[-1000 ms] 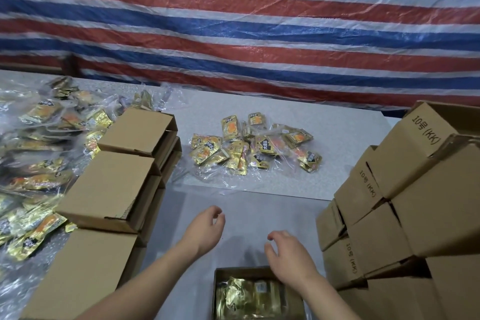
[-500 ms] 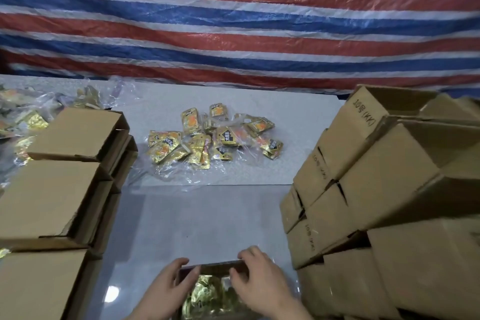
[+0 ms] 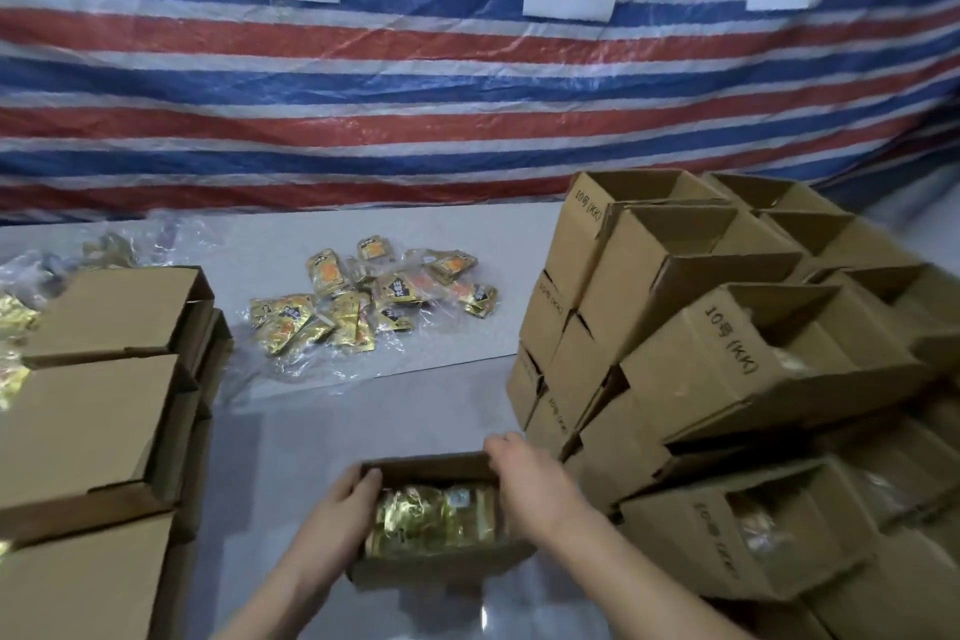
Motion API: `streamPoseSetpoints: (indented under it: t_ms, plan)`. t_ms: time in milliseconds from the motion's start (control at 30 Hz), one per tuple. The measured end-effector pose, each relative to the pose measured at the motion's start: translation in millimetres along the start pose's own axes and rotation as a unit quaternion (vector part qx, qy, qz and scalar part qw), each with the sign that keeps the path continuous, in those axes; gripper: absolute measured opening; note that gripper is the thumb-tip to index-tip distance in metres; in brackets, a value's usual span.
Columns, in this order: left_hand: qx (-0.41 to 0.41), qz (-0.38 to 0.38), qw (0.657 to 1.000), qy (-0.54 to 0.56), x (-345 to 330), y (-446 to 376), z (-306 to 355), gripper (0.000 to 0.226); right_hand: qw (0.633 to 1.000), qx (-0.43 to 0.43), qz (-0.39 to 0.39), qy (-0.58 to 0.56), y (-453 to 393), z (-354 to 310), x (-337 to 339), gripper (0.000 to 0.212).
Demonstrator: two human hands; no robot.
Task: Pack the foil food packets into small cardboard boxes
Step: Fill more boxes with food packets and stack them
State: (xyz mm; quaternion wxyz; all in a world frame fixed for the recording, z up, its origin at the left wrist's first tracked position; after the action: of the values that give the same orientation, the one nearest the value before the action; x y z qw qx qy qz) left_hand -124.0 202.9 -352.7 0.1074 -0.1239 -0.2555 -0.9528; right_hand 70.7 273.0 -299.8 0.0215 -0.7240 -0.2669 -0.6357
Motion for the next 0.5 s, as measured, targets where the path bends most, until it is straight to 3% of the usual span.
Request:
streamPoseSetpoints:
  t_ms: [200, 300, 400, 433, 500]
  plan:
    - [-0.091, -0.04, 0.99, 0.099, 24, 57, 102, 0.03, 0.993, 0.015, 0.115, -0.015, 46, -3, 123, 0.02]
    - [-0.231, -0.085, 0.966, 0.073, 21, 88, 144, 0.042, 0.987, 0.021, 0.158, -0.03, 69, -2, 172, 0.034]
    - [-0.374, -0.069, 0.924, 0.041, 23, 136, 183, 0.041, 0.981, 0.033, 0.189, -0.039, 98, 6, 208, 0.031]
    - [-0.381, -0.089, 0.918, 0.054, 21, 151, 189, 0.05, 0.979, 0.039, 0.197, -0.044, 110, 11, 219, 0.028]
    - [-0.353, -0.096, 0.93, -0.021, 7, 169, 198, 0.096, 0.977, 0.047, 0.2, -0.058, 133, 24, 240, 0.024]
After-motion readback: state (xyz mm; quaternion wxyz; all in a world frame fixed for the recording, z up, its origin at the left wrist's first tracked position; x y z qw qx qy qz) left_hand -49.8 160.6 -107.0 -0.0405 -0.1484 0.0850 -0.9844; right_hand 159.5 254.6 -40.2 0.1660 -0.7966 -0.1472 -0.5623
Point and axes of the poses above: each hand's wrist, its own y-axis away from the middle knuckle, its own x-axis out of the back of the hand, z = x × y, the point moved 7 cm from there along -y, towards the middle knuckle
